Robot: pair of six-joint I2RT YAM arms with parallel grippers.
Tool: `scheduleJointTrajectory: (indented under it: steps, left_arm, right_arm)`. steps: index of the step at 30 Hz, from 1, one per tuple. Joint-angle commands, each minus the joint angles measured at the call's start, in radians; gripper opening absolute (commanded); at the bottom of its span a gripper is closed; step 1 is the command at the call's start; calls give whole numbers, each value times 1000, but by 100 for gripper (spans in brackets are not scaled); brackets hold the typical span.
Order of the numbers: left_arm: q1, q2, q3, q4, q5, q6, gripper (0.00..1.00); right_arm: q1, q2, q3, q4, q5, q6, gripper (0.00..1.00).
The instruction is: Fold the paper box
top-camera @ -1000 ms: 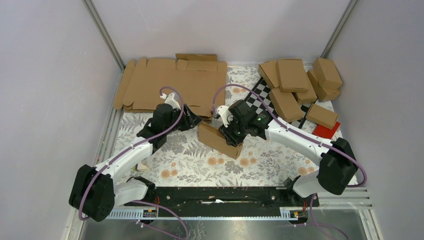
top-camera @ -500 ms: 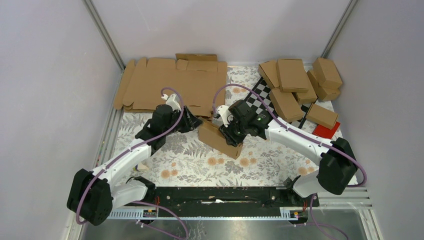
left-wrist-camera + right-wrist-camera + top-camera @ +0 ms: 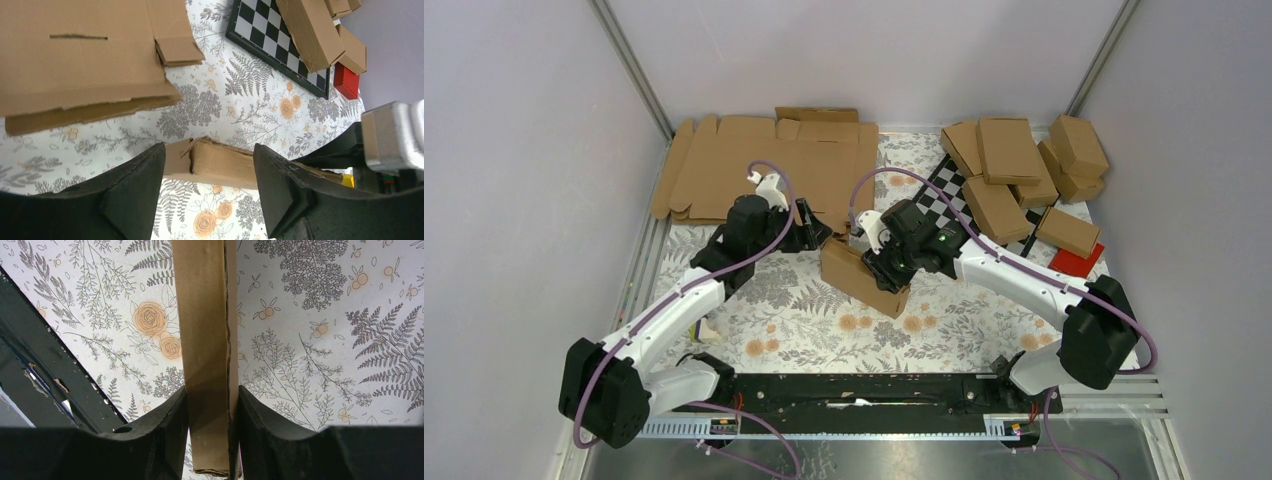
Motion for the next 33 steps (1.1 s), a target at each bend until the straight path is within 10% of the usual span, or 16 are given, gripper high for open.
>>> scheduleJointTrajectory:
  steps: [1, 17, 33]
  left_arm:
    - [0, 54, 107, 36, 33, 88, 66]
    - [-4, 159, 190, -109, 73, 80, 20]
    - [-44, 158, 169, -156, 13, 79, 18]
  right_arm:
    - [-4, 23, 19, -49, -3, 12, 44]
    - [-4, 28, 32, -64, -1, 11, 43]
    - [-4, 24, 28, -63, -2, 16, 43]
